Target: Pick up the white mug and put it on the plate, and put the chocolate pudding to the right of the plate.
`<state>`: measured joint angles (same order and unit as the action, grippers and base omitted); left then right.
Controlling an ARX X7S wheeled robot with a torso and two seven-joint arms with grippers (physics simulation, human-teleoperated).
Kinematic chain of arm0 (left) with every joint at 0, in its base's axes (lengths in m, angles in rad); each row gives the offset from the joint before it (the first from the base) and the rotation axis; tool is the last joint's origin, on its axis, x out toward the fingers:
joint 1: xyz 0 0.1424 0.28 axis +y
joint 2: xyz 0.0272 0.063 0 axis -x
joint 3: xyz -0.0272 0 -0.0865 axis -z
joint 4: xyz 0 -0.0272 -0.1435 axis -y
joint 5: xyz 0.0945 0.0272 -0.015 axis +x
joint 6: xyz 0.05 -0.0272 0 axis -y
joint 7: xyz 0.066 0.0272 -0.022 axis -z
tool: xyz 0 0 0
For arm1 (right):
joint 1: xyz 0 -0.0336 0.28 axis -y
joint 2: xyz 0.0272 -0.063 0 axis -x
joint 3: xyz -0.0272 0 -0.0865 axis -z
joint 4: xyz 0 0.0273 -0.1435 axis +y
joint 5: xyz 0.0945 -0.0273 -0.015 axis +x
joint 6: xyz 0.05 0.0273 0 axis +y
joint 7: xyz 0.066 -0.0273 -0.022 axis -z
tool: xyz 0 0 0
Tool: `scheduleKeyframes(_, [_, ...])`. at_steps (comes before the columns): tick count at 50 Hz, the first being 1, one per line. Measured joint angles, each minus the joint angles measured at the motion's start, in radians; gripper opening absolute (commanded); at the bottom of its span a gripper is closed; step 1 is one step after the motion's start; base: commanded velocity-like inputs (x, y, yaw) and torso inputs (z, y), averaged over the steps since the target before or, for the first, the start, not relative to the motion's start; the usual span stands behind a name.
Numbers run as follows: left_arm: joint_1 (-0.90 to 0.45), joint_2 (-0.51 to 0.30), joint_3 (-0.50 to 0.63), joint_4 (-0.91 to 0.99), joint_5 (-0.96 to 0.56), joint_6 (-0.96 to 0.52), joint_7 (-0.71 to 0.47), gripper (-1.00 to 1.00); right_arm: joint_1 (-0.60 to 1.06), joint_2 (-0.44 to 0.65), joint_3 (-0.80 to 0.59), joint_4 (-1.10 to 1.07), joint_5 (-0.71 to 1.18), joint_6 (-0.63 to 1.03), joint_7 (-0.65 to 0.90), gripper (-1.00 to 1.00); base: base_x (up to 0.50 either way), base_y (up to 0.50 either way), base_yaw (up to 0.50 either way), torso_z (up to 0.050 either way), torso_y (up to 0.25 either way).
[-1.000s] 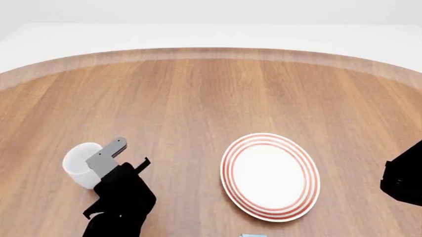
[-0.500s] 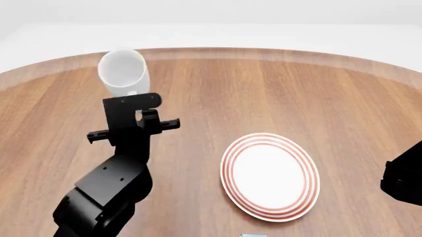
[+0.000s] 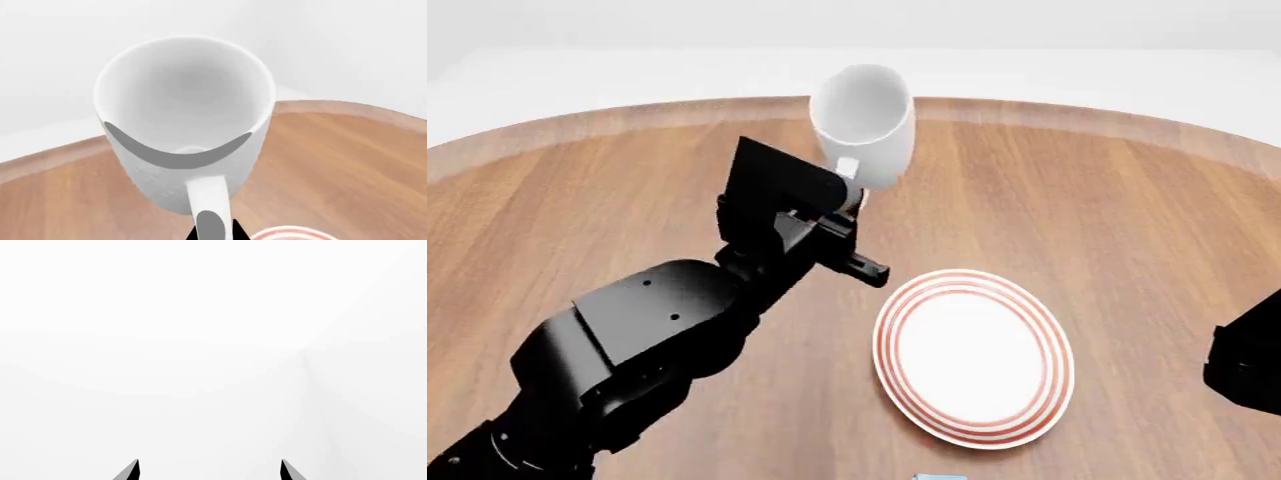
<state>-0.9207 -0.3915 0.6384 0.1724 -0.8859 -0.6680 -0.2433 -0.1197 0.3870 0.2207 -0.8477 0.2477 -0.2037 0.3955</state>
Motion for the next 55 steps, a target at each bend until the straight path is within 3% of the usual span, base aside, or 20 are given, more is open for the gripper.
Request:
scheduleKeyframes(21, [-0.193,0.095,0.070,-0.176,-0.134,-0.127,0.272,-1.00,-0.003,0.008,0.008,-0.005,0.011,0.000,0.008,1.00,0.00,0.00,0.00,0.000,0.000])
scheduleKeyframes(36, [-0.262,0.190,0.100,-0.331,-0.194,-0.208,0.317,-1.00,-0.006,0.010,0.007,0.004,0.013,-0.009,0.010,1.00,0.00,0.00,0.00,0.000,0.000])
scheduleKeyframes(55, [-0.234,0.257,0.184,-0.410,-0.187,-0.234,0.324,-1.00,-0.008,0.013,0.006,0.012,0.014,-0.016,0.013,1.00,0.00,0.00,0.00,0.000,0.000])
